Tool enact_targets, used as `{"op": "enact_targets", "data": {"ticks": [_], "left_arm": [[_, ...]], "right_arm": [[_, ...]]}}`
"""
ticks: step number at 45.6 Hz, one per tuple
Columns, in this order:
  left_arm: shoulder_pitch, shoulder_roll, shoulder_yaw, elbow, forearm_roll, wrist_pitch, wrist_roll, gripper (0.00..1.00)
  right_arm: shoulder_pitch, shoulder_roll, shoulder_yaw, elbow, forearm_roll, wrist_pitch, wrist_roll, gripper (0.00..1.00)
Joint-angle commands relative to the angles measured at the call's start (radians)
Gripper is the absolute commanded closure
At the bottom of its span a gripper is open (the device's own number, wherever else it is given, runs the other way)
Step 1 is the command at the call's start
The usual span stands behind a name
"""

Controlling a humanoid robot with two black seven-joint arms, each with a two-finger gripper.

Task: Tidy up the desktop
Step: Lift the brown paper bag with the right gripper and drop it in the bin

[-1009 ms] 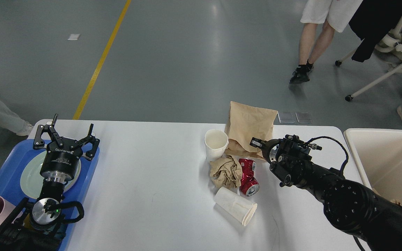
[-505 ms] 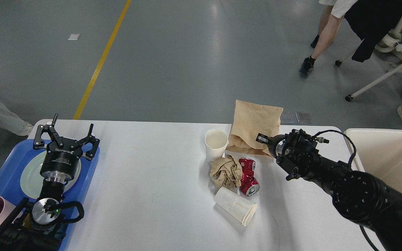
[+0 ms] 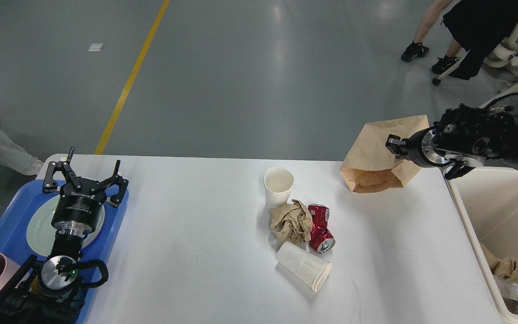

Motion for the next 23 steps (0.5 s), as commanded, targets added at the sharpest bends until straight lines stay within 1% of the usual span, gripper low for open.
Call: {"op": "enact_targets", "data": {"ticks": [1,6,10,13,14,19,23], "left_arm": [[0.000,0.000,0.000,0.001,0.000,0.000,0.000,0.03],[0.000,0.000,0.000,0.001,0.000,0.000,0.000,0.03],[0.000,0.000,0.000,0.001,0.000,0.000,0.000,0.03],[0.000,0.000,-0.001,0.001,0.000,0.000,0.000,0.03],[0.000,0.000,-0.001,0.001,0.000,0.002,0.000,0.03],[0.000,0.000,-0.001,0.001,0.000,0.002,0.000,0.03],[0.000,0.000,-0.001,0.001,0.000,0.002,0.000,0.03]], "right_arm": [[0.232,-0.030,-0.187,0.199,0.038,0.073,0.002,1.00],[0.464,-0.023,-0.350,0.391,0.077,0.171,0.017,1.00],[0.619,-0.023,-0.429,0.520,0.078,0.258,0.040,1.00],[0.702,-0.024,-0.471,0.587,0.077,0.311,0.048,1.00],[0.752,-0.024,-0.512,0.628,0.078,0.343,0.055,1.00],[0.840,-0.027,-0.591,0.718,0.075,0.389,0.104,1.00],[0.879,-0.027,-0.653,0.770,0.074,0.392,0.141,1.00]]}}
